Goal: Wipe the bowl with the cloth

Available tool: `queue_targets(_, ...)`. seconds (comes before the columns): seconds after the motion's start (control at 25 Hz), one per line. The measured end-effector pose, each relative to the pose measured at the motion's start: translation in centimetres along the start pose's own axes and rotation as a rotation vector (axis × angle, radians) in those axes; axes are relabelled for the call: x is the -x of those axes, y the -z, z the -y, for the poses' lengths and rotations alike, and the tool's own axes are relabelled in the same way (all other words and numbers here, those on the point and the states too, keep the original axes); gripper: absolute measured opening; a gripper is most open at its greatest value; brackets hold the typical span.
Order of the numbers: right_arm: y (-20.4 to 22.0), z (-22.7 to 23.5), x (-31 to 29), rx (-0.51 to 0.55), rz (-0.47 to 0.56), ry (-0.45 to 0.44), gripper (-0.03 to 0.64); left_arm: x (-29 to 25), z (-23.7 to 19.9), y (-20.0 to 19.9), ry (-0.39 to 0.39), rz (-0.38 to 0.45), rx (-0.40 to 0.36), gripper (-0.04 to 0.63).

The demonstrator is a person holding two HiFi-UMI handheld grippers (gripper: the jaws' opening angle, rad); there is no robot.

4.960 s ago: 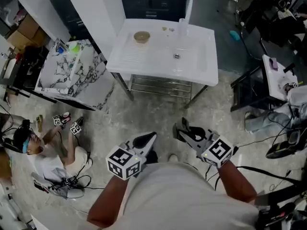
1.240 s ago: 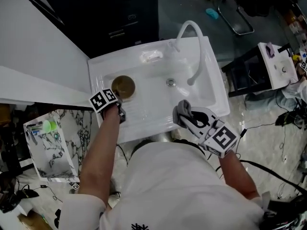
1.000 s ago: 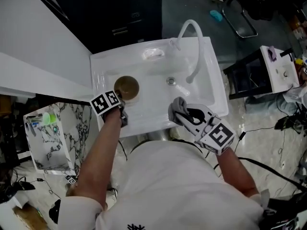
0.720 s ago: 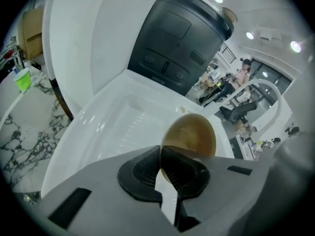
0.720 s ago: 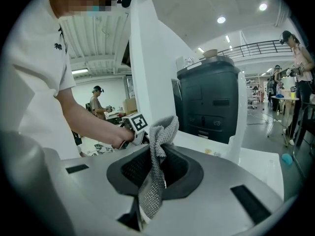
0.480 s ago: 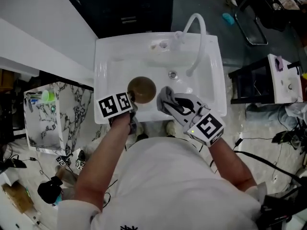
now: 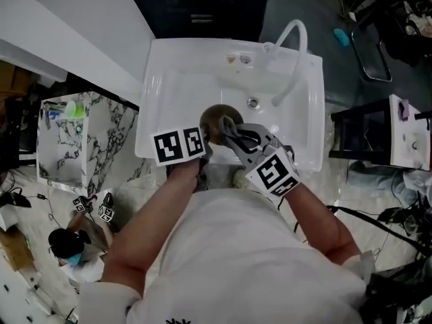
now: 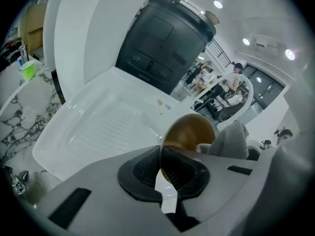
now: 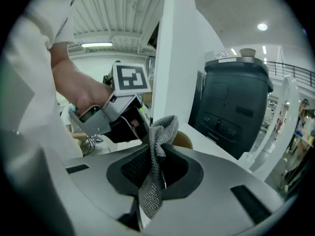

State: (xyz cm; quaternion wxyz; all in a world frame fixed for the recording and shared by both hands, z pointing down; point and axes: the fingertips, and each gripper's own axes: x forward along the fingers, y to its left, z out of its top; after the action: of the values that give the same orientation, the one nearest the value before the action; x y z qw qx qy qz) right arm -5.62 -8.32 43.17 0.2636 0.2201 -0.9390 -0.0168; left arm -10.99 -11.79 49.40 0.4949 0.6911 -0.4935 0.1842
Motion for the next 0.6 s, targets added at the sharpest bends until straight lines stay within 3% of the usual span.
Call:
queue_targets(0.24,1.2,-0.8,-1.9,0.202,-0.12,0.002,0.046,0.0,0.7,0.4,-0.022,-0.011,-0.04,0.018)
queue_targets(0.6,1.8,-0.3,-3.7,0.332,-0.223,0.024,0.046,0.0,1.1,0.6,-0.091,-0.043,-0.162,0.018)
